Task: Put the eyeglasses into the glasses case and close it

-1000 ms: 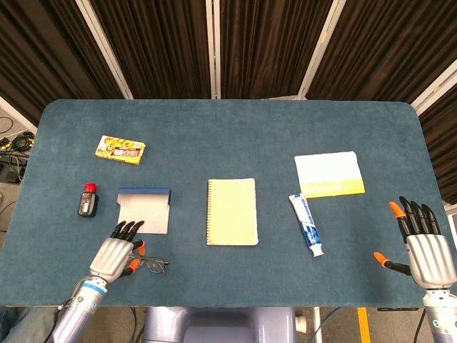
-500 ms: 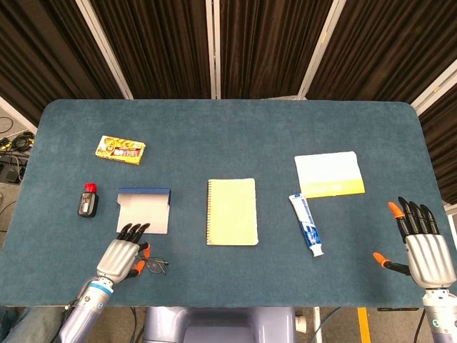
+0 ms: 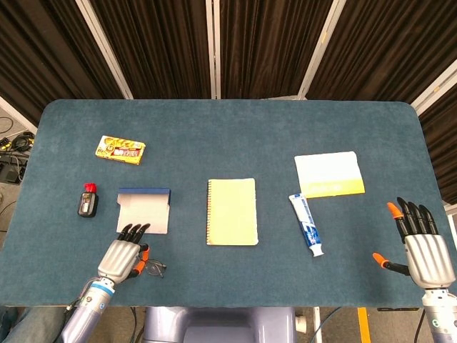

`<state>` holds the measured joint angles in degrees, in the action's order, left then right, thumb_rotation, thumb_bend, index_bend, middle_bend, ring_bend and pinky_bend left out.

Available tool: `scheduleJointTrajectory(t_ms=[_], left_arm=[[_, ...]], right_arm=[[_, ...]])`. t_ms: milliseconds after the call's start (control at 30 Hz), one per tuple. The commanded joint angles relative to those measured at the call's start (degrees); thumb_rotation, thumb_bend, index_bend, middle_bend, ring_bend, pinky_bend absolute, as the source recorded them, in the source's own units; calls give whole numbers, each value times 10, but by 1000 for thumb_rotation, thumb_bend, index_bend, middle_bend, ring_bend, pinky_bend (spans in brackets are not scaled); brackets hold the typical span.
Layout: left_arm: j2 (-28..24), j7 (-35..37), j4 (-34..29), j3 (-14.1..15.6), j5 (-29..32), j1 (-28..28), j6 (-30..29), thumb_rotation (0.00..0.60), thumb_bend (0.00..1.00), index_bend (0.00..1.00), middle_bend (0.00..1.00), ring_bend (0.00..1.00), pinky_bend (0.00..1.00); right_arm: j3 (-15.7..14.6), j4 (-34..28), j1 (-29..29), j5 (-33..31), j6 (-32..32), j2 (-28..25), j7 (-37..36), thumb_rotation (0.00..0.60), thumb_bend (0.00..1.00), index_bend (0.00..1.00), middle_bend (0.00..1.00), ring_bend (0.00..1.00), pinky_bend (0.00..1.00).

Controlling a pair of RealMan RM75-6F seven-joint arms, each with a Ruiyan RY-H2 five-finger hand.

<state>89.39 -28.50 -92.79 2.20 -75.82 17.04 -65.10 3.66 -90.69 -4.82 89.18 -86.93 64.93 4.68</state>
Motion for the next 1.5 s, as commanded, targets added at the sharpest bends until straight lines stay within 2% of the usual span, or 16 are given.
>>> scheduleJointTrajectory(t_ms=[33, 333, 400, 500, 600, 767, 833, 1200, 1500], left_arm=[[-1, 2, -3, -1, 1, 1, -1, 600, 490, 592, 0, 0, 0], [-19, 17, -29, -25, 8, 13, -6, 600, 487, 601, 0, 0, 0], [-24, 18, -35, -39, 16, 20, -5, 600, 486, 601, 0, 0, 0], [-33, 27, -36, -85, 43, 44, 4, 600, 478, 602, 0, 0, 0], [-33, 42, -16, -116, 65, 66, 19, 600, 476, 602, 0, 0, 0], [-16, 84, 48, -142, 72, 101, 50, 600, 484, 608, 0, 0, 0], [-4, 99, 85, -142, 76, 113, 66, 600, 486, 609, 0, 0, 0], [44, 142, 190, -139, 80, 140, 87, 600, 488, 609, 0, 0, 0], [63, 161, 233, -139, 88, 148, 88, 600, 487, 598, 0, 0, 0]], right_arm=[[0, 0, 0, 0, 0, 0, 1, 600, 0, 0, 0, 0, 0], [-2, -1, 0, 2, 1, 1, 3, 600, 0, 0, 0, 0, 0], [-3, 0, 0, 2, 1, 1, 3, 600, 0, 0, 0, 0, 0], [-2, 1, -1, 0, 4, 3, 7, 600, 0, 0, 0, 0, 0], [-2, 1, -2, -2, 7, 5, 11, 600, 0, 0, 0, 0, 0], [-2, 3, -5, -6, 13, 8, 17, 600, 0, 0, 0, 0, 0], [-3, 5, -7, -8, 18, 11, 21, 600, 0, 0, 0, 0, 0], [-2, 11, -11, -19, 30, 17, 28, 600, 0, 0, 0, 0, 0], [-2, 12, -12, -21, 32, 17, 28, 600, 0, 0, 0, 0, 0]])
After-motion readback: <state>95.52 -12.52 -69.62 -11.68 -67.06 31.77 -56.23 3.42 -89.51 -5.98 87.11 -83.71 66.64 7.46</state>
